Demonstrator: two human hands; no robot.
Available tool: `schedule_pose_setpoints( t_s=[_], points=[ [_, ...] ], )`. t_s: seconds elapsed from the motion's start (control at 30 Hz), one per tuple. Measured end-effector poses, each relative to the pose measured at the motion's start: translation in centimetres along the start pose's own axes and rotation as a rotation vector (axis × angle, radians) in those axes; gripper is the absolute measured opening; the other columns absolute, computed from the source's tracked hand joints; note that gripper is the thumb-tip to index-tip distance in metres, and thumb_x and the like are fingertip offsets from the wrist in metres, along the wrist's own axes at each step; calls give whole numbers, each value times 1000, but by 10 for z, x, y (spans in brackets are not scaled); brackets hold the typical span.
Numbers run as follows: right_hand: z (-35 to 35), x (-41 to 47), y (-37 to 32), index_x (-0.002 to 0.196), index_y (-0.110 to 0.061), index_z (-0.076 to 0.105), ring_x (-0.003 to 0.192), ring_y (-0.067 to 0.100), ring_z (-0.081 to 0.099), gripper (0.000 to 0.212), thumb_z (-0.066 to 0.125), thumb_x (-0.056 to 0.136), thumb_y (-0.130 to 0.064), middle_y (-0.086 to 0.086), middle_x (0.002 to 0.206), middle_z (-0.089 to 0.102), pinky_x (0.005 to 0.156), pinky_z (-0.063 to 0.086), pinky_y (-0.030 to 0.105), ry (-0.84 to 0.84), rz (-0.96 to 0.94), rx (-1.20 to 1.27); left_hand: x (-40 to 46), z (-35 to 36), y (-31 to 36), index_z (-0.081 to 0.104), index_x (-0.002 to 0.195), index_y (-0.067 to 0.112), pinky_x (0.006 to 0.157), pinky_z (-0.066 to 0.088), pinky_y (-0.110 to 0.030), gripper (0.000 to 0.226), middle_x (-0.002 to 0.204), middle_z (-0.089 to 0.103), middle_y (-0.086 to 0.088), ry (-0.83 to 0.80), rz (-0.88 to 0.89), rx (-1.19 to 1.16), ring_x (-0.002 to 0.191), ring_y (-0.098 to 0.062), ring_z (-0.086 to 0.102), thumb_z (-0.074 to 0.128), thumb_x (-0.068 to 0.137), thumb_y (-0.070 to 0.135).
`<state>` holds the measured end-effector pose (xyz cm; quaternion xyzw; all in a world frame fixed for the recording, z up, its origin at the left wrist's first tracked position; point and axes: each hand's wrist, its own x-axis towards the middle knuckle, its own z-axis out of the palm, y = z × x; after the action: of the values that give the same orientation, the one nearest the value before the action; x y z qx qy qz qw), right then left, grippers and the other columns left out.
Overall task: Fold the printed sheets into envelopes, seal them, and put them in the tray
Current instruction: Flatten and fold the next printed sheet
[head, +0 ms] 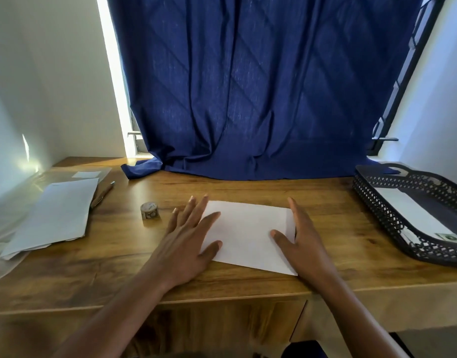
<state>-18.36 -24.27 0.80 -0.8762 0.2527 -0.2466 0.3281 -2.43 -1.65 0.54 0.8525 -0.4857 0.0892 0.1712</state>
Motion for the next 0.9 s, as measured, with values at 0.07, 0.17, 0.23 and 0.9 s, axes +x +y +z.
schedule_pose_setpoints(
  t_s=[0.07, 0.17, 0.23, 0.9],
  points=[
    [3, 0, -2, 161, -38, 1, 157, 14, 6, 89, 63, 98, -40, -13, 171, -1, 121, 16, 34, -60, 2, -101, 1, 1, -1, 21, 162, 40, 129, -6, -47, 61, 170, -16, 15, -67, 27, -4, 153, -7, -29, 35, 105, 59],
    [5, 0, -4, 161, -39, -2, 157, 15, -6, 86, 60, 100, -39, -14, 168, -19, 122, 14, 36, -75, -5, -181, 1, 2, -1, 19, 162, 41, 129, -7, -40, 61, 171, 6, 20, -146, 27, -17, 156, -2, -9, 28, 105, 62],
    [5, -1, -6, 161, -37, 5, 157, 15, -12, 80, 58, 101, -39, -15, 167, -22, 124, 13, 38, -39, -54, -245, 1, 2, -2, 19, 162, 41, 129, -5, -38, 63, 170, 12, 20, -167, 16, -24, 156, -1, -1, 27, 105, 64],
    [12, -3, -11, 163, -31, -3, 156, 11, -9, 72, 12, 102, -67, -10, 171, -8, 127, -3, 43, -410, -147, -641, 1, 2, 3, 19, 162, 42, 129, 3, -43, 64, 170, 13, 21, -193, -28, 26, 157, -3, 3, 25, 103, 66]
  ],
)
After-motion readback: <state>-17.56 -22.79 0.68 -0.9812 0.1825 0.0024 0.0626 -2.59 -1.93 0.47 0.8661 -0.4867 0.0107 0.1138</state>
